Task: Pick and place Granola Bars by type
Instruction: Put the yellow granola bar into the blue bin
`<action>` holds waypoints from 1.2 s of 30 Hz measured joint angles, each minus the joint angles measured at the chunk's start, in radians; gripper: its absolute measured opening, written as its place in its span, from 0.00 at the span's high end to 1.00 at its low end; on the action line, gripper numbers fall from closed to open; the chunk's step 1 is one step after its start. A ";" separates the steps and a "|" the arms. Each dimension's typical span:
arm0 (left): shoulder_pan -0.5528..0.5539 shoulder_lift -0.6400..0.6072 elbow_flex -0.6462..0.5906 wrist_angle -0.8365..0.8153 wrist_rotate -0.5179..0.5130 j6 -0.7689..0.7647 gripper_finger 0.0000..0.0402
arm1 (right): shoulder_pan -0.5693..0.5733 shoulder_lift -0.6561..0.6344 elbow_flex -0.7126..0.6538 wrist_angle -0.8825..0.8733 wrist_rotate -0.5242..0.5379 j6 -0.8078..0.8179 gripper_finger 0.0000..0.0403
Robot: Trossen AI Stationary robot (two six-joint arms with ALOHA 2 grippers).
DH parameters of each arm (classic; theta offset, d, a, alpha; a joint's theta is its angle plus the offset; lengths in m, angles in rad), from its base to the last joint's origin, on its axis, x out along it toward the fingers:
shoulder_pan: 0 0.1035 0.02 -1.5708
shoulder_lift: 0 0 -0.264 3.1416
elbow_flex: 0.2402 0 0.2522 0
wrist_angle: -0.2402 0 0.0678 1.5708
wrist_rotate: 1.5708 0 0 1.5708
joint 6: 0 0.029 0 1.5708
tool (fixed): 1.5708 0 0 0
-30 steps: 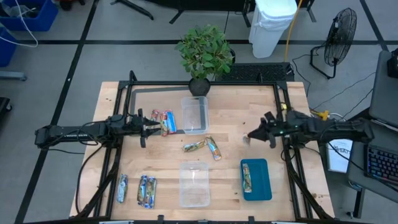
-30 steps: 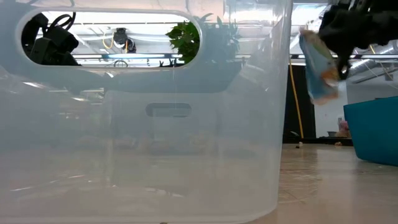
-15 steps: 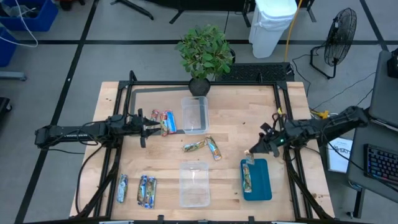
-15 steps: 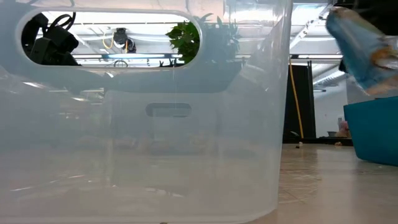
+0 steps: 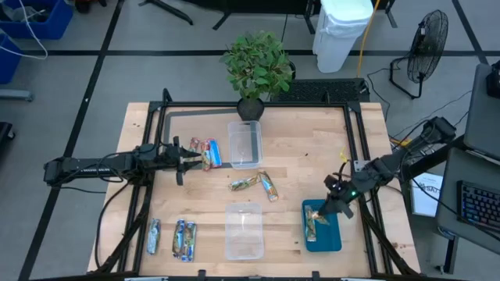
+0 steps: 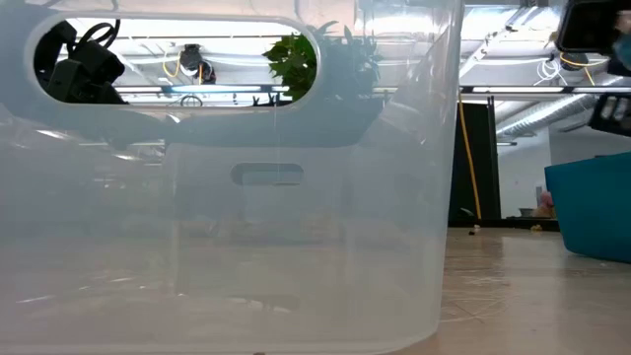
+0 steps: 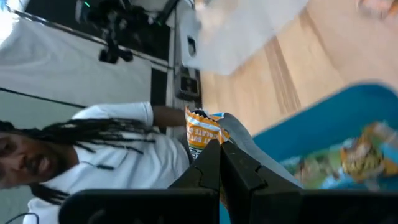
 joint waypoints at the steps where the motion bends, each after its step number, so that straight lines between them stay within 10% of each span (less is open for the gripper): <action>1: 0.000 0.000 0.000 0.000 0.000 0.000 0.67 | 0.011 0.014 0.000 -0.001 0.005 0.013 1.00; 24: 0.000 0.000 0.000 0.000 0.000 0.000 0.67 | 0.022 0.201 0.000 -0.105 0.048 0.048 0.99; 36: 0.000 0.000 0.000 0.000 0.000 0.000 0.67 | 0.021 0.201 0.000 -0.099 0.121 -0.044 0.66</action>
